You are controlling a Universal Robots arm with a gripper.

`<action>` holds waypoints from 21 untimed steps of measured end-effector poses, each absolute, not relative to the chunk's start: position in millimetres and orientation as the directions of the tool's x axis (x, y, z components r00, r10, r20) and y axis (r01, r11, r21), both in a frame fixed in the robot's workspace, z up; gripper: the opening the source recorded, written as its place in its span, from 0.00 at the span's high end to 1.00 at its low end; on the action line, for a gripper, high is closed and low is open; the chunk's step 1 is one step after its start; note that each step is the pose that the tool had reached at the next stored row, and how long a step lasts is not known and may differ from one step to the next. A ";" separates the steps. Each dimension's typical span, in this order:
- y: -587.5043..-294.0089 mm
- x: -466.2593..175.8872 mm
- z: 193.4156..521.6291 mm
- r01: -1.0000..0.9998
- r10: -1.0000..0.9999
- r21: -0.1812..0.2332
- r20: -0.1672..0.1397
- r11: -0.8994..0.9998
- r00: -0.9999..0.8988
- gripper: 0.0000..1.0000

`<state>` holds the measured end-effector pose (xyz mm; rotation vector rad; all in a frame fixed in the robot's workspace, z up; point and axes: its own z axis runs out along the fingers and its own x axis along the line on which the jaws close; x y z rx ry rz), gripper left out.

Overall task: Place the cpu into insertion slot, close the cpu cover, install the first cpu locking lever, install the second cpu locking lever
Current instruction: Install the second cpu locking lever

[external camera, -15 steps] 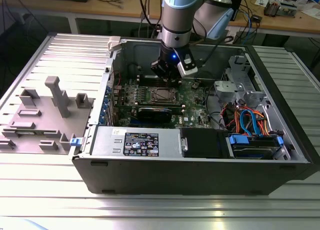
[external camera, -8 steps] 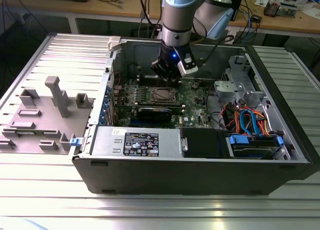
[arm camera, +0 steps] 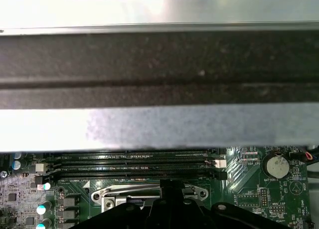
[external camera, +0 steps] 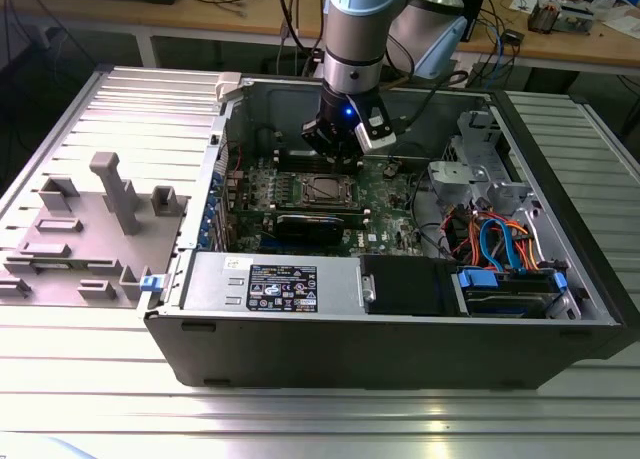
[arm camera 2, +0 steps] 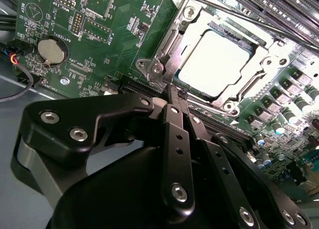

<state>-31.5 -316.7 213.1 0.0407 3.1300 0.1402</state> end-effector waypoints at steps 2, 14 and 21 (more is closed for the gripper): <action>-316.7 -31.5 213.1 0.026 0.026 0.089 -0.007 0.996 -1.000 0.89; -316.8 -31.5 221.2 0.026 0.026 0.089 -0.007 0.996 -1.000 0.89; -319.5 -31.5 223.4 0.026 0.026 0.089 -0.007 0.996 -1.000 0.89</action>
